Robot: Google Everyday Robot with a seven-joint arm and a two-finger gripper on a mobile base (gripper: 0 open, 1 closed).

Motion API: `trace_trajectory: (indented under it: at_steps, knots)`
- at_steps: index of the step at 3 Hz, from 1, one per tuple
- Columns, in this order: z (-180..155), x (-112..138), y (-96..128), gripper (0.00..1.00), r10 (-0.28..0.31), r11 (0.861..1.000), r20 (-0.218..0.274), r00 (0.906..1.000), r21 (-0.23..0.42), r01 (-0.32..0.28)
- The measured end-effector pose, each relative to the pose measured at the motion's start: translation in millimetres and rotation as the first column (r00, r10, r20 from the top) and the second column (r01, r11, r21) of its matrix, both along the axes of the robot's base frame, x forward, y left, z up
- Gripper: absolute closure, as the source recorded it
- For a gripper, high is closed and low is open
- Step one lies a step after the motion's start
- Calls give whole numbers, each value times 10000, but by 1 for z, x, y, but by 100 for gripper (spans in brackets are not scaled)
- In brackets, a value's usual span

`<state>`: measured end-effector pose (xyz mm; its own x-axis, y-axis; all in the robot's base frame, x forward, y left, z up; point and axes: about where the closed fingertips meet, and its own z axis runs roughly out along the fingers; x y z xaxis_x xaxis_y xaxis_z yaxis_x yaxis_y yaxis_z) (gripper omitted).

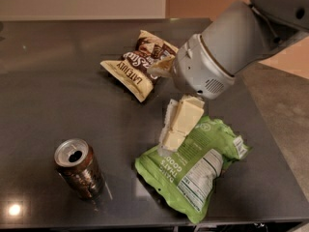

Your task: Pick orange can

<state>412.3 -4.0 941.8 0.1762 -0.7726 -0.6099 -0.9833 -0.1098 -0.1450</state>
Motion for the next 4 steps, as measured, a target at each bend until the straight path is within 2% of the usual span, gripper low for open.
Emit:
trace_trajectory:
  at_steps: [1,2,4]
  knots:
    - [-17,-20,44,0,927,9951,-81,9957,361,-923]
    - [-33,-36,82,0,1643,9854,-181,9862,483,-1632]
    - [-53,-61,133,0,2587,9651,-608,9640,588,-2553]
